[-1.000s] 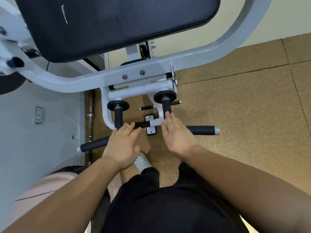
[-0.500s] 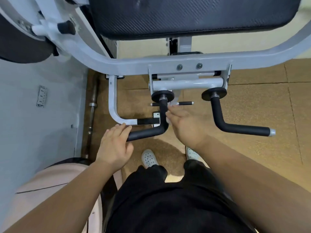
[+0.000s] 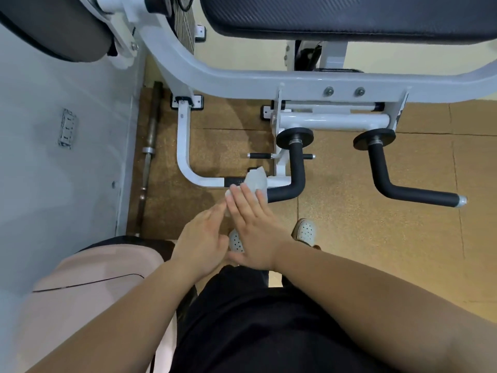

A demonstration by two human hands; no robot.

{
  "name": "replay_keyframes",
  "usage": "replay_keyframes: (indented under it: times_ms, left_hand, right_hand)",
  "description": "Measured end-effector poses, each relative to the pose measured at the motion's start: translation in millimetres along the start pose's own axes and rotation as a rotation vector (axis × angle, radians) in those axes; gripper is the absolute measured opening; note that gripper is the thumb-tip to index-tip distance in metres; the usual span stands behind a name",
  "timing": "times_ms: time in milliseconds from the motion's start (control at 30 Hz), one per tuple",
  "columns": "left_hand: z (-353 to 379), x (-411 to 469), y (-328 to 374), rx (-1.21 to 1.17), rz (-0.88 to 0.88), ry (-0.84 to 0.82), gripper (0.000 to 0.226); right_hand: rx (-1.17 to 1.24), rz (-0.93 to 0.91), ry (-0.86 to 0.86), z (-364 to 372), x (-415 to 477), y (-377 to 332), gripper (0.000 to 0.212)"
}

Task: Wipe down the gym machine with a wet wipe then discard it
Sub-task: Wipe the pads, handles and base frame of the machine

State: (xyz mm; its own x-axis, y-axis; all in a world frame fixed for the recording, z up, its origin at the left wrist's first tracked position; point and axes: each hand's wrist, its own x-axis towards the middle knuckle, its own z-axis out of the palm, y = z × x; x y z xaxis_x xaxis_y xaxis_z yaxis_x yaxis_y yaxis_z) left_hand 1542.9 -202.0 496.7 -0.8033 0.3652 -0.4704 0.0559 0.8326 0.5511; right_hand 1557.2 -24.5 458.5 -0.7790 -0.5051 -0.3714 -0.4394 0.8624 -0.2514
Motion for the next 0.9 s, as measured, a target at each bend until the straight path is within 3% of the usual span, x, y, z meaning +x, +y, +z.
replay_keyframes:
  times_ms: [133,267,367,533,633,900]
  left_hand:
    - [-3.5,-0.9,-5.9,-0.003,0.000,-0.057,0.076]
    - [-5.1,1.3,-4.3,-0.025,-0.016,-0.066,0.077]
    - [-1.7,1.1,-3.8,-0.078,-0.030,-0.082,0.078]
    - [-1.6,-0.7,-2.6,-0.138,-0.007,-0.053,0.081]
    - [-4.6,1.6,-1.3,-0.093,0.005,-0.042,0.082]
    - [-0.9,16.9,14.4,0.182,0.057,-0.036,0.083]
  right_hand:
    - [0.034,-0.023,-0.009,-5.0,-6.3,32.6,0.109]
    - [-0.019,0.227,-0.061,-9.7,-29.1,78.2,0.111]
    - [0.018,0.294,-0.053,-10.6,-22.5,56.8,0.117]
    - [0.014,-0.030,0.014,8.5,-12.0,-0.9,0.118]
    - [-0.039,-0.043,-0.001,10.0,-18.1,18.1,0.112]
    - [0.069,0.270,-0.086,-12.4,-30.1,98.2,0.116]
